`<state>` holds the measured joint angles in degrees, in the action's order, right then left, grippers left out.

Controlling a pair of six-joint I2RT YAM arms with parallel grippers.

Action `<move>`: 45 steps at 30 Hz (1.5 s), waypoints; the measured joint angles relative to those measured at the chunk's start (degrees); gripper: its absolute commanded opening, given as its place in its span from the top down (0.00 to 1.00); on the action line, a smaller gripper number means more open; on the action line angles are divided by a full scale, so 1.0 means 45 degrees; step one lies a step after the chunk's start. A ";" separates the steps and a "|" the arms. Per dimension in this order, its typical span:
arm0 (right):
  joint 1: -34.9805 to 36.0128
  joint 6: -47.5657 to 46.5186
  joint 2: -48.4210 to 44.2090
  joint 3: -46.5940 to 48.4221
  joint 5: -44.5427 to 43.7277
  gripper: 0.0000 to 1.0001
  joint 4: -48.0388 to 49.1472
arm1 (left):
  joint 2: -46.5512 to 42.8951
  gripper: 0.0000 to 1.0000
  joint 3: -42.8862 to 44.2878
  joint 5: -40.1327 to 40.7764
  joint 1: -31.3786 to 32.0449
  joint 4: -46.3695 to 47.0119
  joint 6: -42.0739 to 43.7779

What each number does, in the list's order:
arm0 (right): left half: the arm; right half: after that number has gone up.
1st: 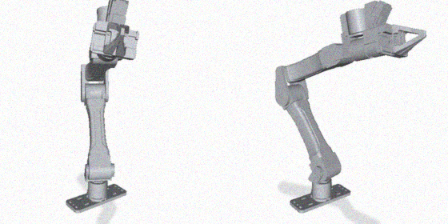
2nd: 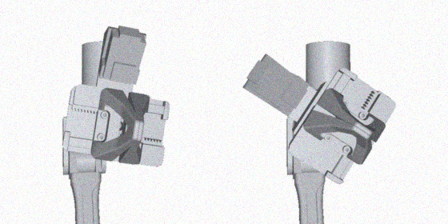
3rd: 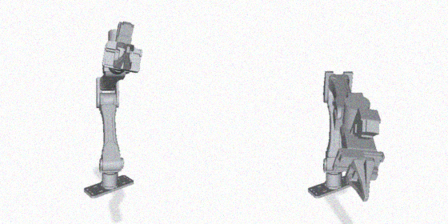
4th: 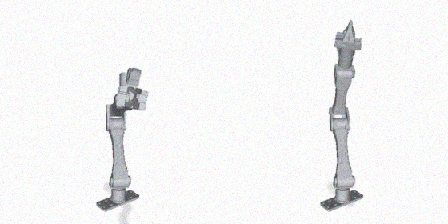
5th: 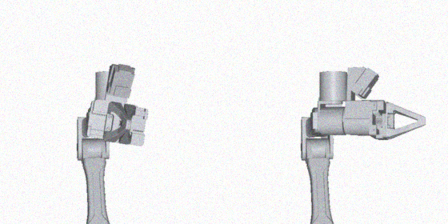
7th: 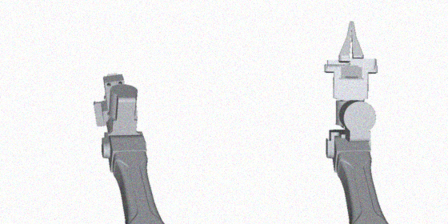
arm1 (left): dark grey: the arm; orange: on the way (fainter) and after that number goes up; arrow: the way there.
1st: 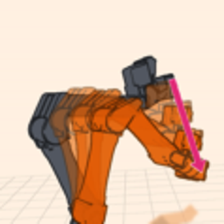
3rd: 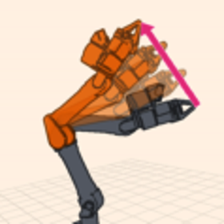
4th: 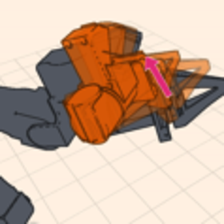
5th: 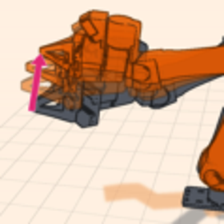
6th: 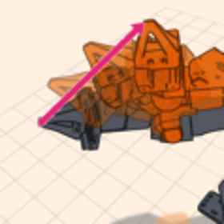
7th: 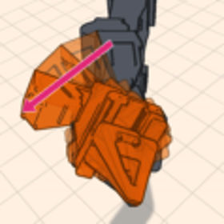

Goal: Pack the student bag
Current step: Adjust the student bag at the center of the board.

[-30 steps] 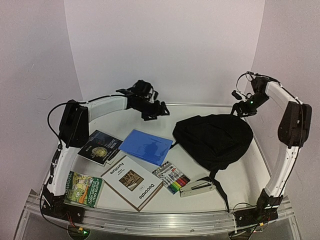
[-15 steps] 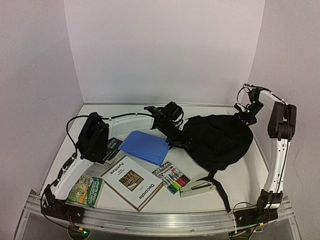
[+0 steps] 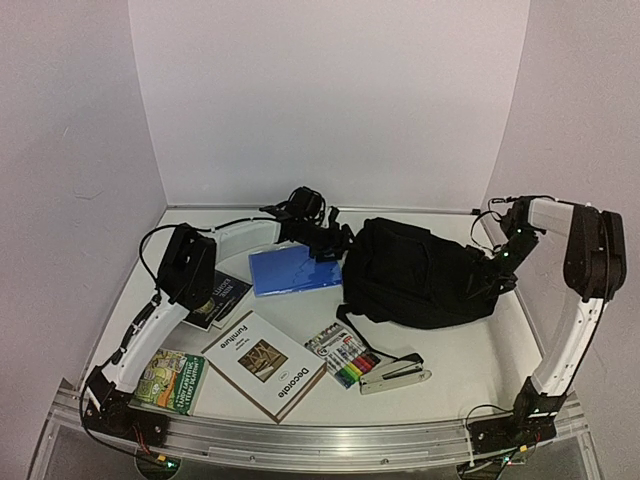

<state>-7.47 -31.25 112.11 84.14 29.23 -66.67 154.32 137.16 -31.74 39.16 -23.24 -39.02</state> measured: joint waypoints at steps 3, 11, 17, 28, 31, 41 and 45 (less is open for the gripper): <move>0.0379 -0.0721 -0.1101 -0.0298 0.0565 0.02 -0.1155 | 0.0328 0.20 0.0633 0.0224 -0.0264 0.0145 -0.0249; 0.0184 -0.1351 -0.1067 0.3342 0.0697 0.02 -0.2014 | -0.2909 0.17 -0.4042 0.1088 -0.0235 0.0033 0.0179; 0.0085 -0.0267 0.2030 0.7341 -0.0372 0.02 -0.0537 | -0.6256 0.16 -0.7779 0.1592 0.0545 -0.0396 0.0970; 0.0094 0.0281 0.5690 0.8401 -0.0908 0.17 0.0447 | -0.3959 0.40 -0.5456 0.0552 0.2371 -0.1174 0.1716; 0.0083 0.0031 0.5080 0.6678 -0.0866 0.25 0.0881 | -0.3115 0.51 -0.4494 0.0335 0.2204 -0.1373 0.1823; -0.0018 -0.0659 -0.0729 -0.0620 -0.0719 0.15 0.0604 | -0.1543 0.50 -0.1391 0.1021 0.1701 -0.1185 0.1726; 0.0086 -0.0827 -0.2146 -0.1825 -0.0388 0.09 -0.0138 | -0.0729 0.39 -0.0393 0.1205 0.1338 -0.0538 0.1168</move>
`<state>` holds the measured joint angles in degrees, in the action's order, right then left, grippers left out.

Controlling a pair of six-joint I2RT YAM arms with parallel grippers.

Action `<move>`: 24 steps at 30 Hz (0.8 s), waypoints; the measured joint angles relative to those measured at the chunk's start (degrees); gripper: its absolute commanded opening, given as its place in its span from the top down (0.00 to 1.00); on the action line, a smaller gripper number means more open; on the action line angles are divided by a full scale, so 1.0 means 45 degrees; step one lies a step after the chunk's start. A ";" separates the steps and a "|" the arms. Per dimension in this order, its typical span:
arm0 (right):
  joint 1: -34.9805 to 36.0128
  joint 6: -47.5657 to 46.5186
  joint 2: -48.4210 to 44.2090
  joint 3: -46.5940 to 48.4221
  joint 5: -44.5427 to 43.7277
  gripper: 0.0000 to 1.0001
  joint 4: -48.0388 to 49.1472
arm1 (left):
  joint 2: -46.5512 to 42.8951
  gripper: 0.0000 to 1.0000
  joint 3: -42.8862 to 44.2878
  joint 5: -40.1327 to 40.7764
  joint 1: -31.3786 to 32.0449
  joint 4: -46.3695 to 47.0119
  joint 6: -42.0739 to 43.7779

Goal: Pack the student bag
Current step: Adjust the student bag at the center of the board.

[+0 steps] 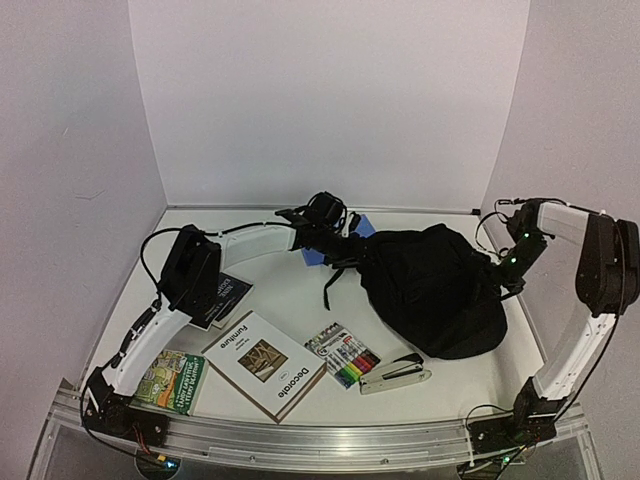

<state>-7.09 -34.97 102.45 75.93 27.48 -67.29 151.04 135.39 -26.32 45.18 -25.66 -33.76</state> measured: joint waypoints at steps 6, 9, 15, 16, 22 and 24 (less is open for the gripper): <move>0.0096 -0.0094 -0.0927 0.0859 -0.0222 0.07 -0.0403 | -0.0097 0.27 -0.0473 0.0244 -0.0516 0.0373 -0.0131; 0.0179 -0.0072 -0.1155 0.1963 -0.0159 0.06 -0.0297 | -0.1082 0.25 -0.2261 0.0719 -0.0578 0.0323 0.0010; 0.0859 0.0549 -0.1269 0.2388 -0.0131 0.09 0.0318 | -0.2197 0.27 -0.3758 0.2052 -0.0897 -0.0369 0.0115; 0.1048 0.0717 -0.1155 0.2399 -0.0108 0.10 0.0439 | -0.2237 0.27 -0.3741 0.2244 -0.1041 -0.0435 0.0113; 0.2764 0.1753 -0.0300 0.3116 0.0464 0.12 0.1011 | -0.2248 0.33 -0.3535 0.2660 -0.2332 -0.0328 -0.0182; 0.3274 0.2134 -0.0094 0.3427 0.0725 0.13 0.1270 | -0.2277 0.35 -0.3715 0.2570 -0.2732 0.0166 -0.0615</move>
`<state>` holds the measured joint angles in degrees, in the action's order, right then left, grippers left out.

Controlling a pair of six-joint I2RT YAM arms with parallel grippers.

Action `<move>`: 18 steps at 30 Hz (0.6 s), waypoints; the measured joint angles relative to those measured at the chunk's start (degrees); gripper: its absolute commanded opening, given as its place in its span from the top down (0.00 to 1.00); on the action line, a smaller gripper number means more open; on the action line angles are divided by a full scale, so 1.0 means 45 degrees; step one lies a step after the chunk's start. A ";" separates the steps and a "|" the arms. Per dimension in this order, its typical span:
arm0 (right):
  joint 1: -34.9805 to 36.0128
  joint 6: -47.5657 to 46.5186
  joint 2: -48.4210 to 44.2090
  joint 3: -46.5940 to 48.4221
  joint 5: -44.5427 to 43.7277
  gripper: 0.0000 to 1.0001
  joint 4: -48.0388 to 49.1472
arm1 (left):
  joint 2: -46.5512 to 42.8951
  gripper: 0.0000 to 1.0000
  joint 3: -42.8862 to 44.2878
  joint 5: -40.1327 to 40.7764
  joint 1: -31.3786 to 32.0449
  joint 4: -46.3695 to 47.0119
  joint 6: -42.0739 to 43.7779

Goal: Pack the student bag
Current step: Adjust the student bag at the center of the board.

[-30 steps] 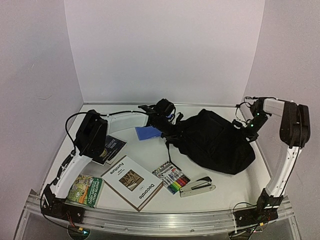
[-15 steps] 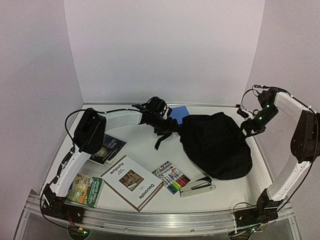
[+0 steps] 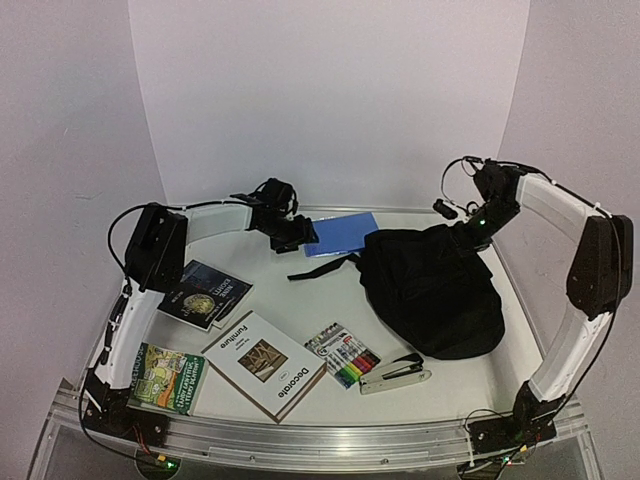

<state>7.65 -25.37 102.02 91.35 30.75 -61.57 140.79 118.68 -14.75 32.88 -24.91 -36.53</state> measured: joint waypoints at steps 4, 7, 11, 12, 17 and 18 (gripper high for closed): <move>0.0530 0.0724 0.0411 0.0368 0.0098 0.13 0.0667 | -0.0130 0.37 -0.0980 -0.0446 -0.0801 0.1269 -0.1203; 0.0524 0.1568 0.1177 0.1271 -0.0101 0.09 0.1490 | -0.0126 0.37 -0.1382 -0.0832 -0.1275 0.1694 -0.1814; 0.0537 0.2850 0.3187 0.4231 -0.0118 0.05 0.2455 | -0.0126 0.36 -0.1395 -0.1274 -0.1438 0.2350 -0.2249; 0.0565 0.3136 0.3856 0.5296 -0.0165 0.04 0.2774 | -0.0126 0.36 -0.1430 -0.1378 -0.1406 0.2533 -0.2320; 0.1124 0.4260 0.6891 0.9031 -0.0888 0.04 0.4596 | -0.0126 0.33 -0.1806 -0.1610 -0.1213 0.2879 -0.2595; 0.1310 0.4443 0.7468 0.9545 -0.1070 0.03 0.4902 | -0.0126 0.32 -0.1859 -0.1635 -0.1181 0.2880 -0.2617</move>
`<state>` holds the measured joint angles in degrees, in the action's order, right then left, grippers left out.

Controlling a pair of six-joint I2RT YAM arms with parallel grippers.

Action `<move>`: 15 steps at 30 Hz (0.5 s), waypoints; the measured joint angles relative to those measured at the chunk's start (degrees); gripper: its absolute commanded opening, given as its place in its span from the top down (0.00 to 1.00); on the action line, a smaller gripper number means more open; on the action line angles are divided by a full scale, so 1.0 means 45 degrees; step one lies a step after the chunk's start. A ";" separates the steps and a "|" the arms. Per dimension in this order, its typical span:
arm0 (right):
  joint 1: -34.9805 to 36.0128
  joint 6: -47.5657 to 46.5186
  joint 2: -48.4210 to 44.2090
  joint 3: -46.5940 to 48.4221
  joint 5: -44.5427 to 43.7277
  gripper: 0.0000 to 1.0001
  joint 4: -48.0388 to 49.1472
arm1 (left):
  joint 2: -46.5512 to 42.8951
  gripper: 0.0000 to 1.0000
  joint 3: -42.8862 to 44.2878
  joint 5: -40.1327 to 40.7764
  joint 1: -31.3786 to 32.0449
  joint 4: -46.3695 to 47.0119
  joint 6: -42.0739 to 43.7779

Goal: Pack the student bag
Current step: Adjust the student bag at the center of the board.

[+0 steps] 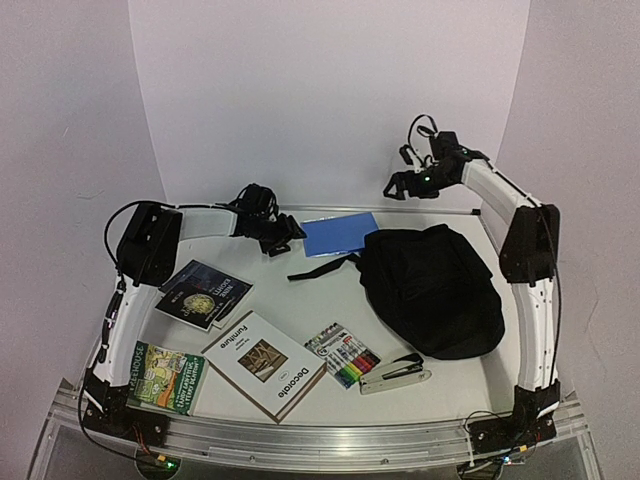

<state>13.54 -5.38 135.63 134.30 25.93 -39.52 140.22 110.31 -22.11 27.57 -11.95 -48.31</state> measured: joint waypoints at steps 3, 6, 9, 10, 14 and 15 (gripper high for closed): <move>0.0478 0.0479 0.1620 0.1254 -0.0646 0.02 0.0581 | 0.0000 0.29 -0.0027 -0.0012 0.0062 -0.0015 -0.0040; 0.0819 0.0983 0.2995 0.2085 -0.1119 0.03 0.1018 | 0.0000 0.26 -0.0027 0.0063 0.0056 -0.0058 -0.0038; 0.0922 0.1399 0.4010 0.2554 -0.1299 0.09 0.1463 | 0.0000 0.25 -0.0013 0.0293 0.0054 -0.0366 0.0010; 0.0918 0.1532 0.4281 0.2654 -0.1321 0.10 0.1612 | 0.0000 0.24 -0.0004 0.0378 0.0054 -0.0511 0.0061; 0.0944 0.1758 0.5232 0.3169 -0.1320 0.18 0.2195 | -0.0028 0.24 0.0080 0.0821 0.0025 -0.0966 0.0189; 0.0950 0.1777 0.5380 0.3226 -0.1320 0.20 0.2286 | -0.0080 0.25 0.0080 0.0930 0.0008 -0.1091 0.0214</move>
<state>17.82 2.62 159.84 148.82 19.99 -29.23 139.86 110.67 -17.92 27.61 -16.86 -47.34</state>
